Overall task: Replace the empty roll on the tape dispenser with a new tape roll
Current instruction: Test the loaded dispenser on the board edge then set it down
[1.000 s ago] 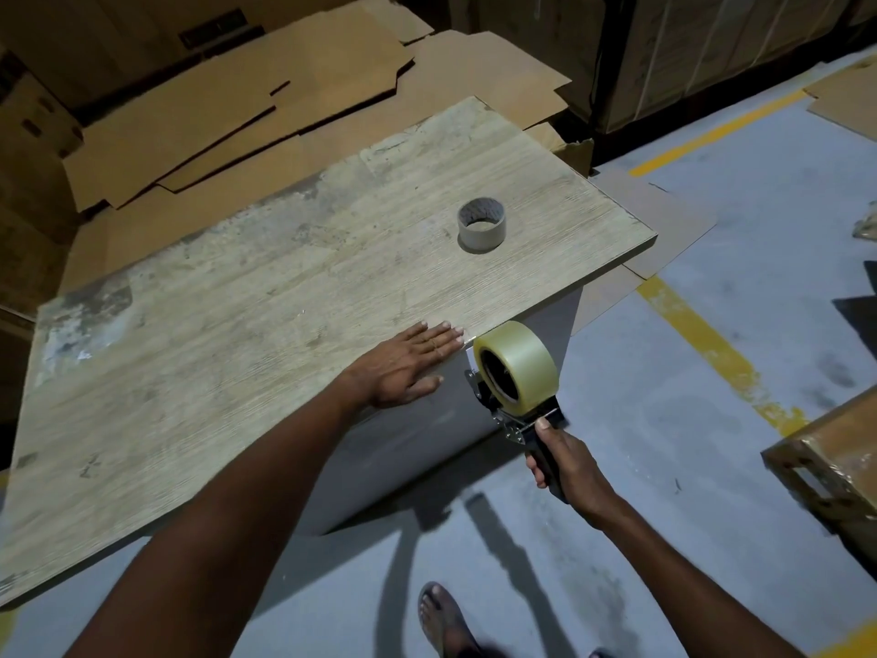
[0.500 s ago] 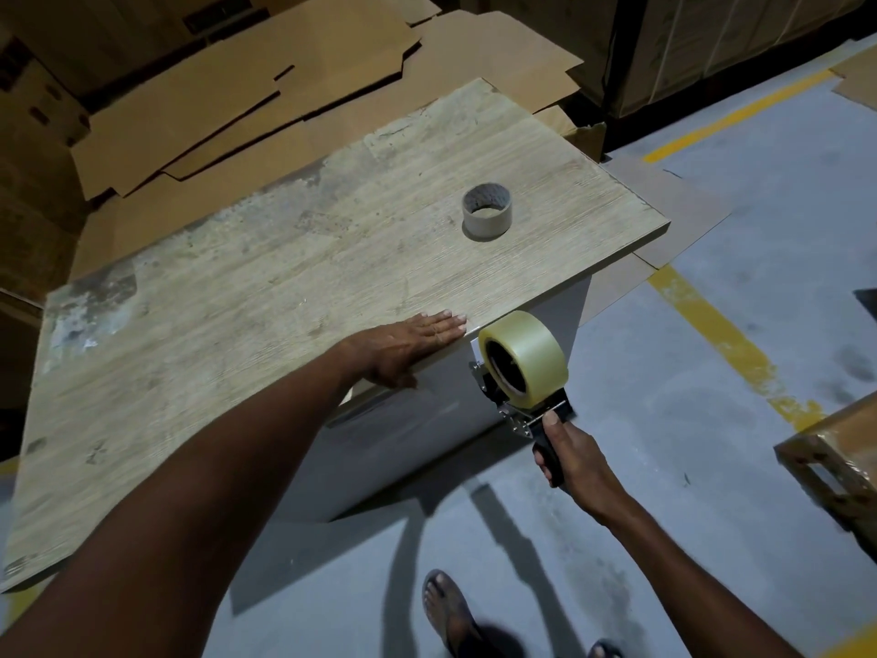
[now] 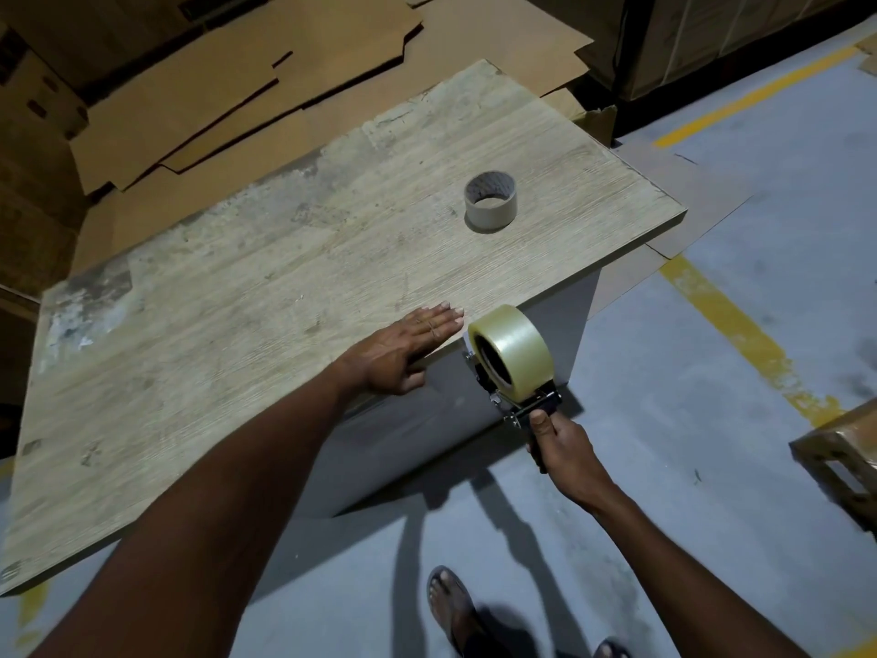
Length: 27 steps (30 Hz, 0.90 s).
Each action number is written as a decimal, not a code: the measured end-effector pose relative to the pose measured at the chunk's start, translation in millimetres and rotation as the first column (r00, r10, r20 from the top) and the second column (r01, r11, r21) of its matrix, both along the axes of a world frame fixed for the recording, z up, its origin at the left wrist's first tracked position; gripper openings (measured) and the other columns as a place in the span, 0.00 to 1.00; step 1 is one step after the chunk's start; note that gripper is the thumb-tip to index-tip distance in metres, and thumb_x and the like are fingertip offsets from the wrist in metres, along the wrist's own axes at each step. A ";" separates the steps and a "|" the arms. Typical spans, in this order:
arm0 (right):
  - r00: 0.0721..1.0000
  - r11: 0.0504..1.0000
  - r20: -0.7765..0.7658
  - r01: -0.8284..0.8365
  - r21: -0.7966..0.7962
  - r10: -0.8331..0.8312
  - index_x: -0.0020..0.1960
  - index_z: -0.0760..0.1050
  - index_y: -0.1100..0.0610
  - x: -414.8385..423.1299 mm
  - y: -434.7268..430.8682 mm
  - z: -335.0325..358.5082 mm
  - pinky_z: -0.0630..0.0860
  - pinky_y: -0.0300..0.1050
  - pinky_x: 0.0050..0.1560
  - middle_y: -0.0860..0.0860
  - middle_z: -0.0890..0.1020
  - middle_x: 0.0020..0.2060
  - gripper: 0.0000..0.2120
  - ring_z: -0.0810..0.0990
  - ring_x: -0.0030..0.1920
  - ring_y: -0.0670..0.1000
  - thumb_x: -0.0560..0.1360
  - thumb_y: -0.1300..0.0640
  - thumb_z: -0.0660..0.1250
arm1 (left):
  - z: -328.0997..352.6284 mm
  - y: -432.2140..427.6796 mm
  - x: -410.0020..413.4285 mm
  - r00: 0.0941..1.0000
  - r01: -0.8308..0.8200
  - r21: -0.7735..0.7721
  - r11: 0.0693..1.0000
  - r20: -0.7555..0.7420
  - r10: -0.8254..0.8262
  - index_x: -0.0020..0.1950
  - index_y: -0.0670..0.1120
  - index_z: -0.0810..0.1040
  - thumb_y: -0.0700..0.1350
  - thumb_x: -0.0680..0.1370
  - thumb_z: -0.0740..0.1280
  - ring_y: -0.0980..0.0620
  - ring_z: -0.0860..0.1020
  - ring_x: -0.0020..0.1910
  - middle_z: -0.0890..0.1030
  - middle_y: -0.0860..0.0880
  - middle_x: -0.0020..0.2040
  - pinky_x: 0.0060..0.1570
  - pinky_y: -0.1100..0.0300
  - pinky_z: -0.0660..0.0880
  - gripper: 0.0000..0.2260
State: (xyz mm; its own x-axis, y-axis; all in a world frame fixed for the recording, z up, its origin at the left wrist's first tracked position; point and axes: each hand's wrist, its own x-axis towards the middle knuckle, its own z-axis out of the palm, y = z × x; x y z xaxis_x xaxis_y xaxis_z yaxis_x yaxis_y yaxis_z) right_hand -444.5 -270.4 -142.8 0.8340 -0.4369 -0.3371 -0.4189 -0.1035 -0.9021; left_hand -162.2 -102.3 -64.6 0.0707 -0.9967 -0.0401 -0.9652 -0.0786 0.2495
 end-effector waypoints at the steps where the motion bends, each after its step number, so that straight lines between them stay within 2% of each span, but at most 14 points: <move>1: 1.000 1.000 0.002 0.004 0.008 -0.004 0.41 0.73 0.57 3.5 0.9 -0.6 0.74 0.48 0.36 0.50 0.80 0.31 0.41 0.76 0.29 0.46 0.71 0.18 0.51 | -0.5 0.2 -0.8 1.000 -0.008 -0.013 1.000 0.001 0.008 0.81 0.37 0.60 0.44 0.74 0.67 0.42 0.54 0.82 0.59 0.40 0.82 0.80 0.44 0.54 0.37; 5: 1.000 1.000 0.004 0.016 -0.007 -0.015 0.40 0.72 0.54 10.0 7.0 -7.4 0.73 0.44 0.37 0.48 0.79 0.29 0.36 0.75 0.28 0.41 0.74 0.21 0.50 | -2.1 0.8 -1.8 0.999 -0.037 -0.047 0.998 -0.026 0.036 0.80 0.38 0.62 0.44 0.73 0.69 0.42 0.55 0.82 0.61 0.41 0.81 0.80 0.47 0.54 0.37; 7: 0.999 1.000 -0.043 0.001 0.005 -0.001 0.39 0.72 0.53 7.7 12.9 -16.5 0.72 0.45 0.36 0.48 0.78 0.29 0.34 0.75 0.28 0.43 0.77 0.24 0.50 | -2.2 1.0 -2.6 0.998 -0.058 -0.076 0.995 -0.033 0.056 0.80 0.37 0.63 0.41 0.72 0.71 0.42 0.56 0.82 0.63 0.41 0.81 0.80 0.50 0.53 0.37; 10: 0.990 0.991 -0.131 0.062 0.116 -0.047 0.38 0.73 0.54 3.6 31.1 -35.9 0.72 0.47 0.35 0.50 0.80 0.29 0.31 0.76 0.28 0.48 0.78 0.27 0.53 | -3.8 1.9 -2.2 0.996 -0.082 -0.107 0.991 -0.056 0.076 0.79 0.38 0.65 0.38 0.70 0.74 0.43 0.57 0.82 0.64 0.42 0.80 0.81 0.53 0.52 0.39; 13: 0.983 0.977 -0.163 0.114 0.179 -0.085 0.38 0.73 0.56 8.8 49.9 -44.5 0.71 0.47 0.33 0.53 0.80 0.29 0.33 0.75 0.28 0.50 0.79 0.28 0.53 | -3.5 1.9 -3.1 0.996 -0.082 -0.100 0.992 -0.053 0.077 0.80 0.39 0.64 0.38 0.70 0.73 0.45 0.56 0.82 0.63 0.43 0.80 0.81 0.51 0.53 0.39; 17: 0.974 0.954 -0.197 0.163 0.251 -0.115 0.39 0.72 0.57 7.8 55.8 -35.0 0.70 0.45 0.31 0.52 0.78 0.29 0.31 0.73 0.27 0.50 0.81 0.31 0.53 | -0.1 2.6 -3.0 0.998 -0.068 -0.050 0.996 -0.018 0.067 0.81 0.41 0.62 0.41 0.71 0.72 0.46 0.55 0.82 0.62 0.44 0.81 0.80 0.44 0.55 0.40; 22: 0.954 0.943 -0.216 0.255 0.213 -0.209 0.37 0.72 0.57 -10.4 37.3 -19.6 0.70 0.47 0.32 0.51 0.77 0.27 0.32 0.73 0.27 0.51 0.81 0.31 0.53 | 2.1 3.6 -3.8 0.994 -0.088 0.009 0.996 0.066 0.087 0.83 0.43 0.59 0.46 0.71 0.70 0.47 0.52 0.83 0.59 0.46 0.82 0.80 0.45 0.52 0.41; 27: 0.921 0.886 -0.222 0.373 0.274 -0.319 0.48 0.76 0.64 -32.4 14.6 -0.1 0.67 0.44 0.28 0.53 0.76 0.30 0.35 0.70 0.28 0.52 0.80 0.31 0.54 | 2.0 6.3 -10.2 0.979 -0.146 0.045 0.988 0.150 0.138 0.84 0.47 0.53 0.47 0.73 0.69 0.49 0.48 0.83 0.53 0.48 0.84 0.81 0.47 0.49 0.43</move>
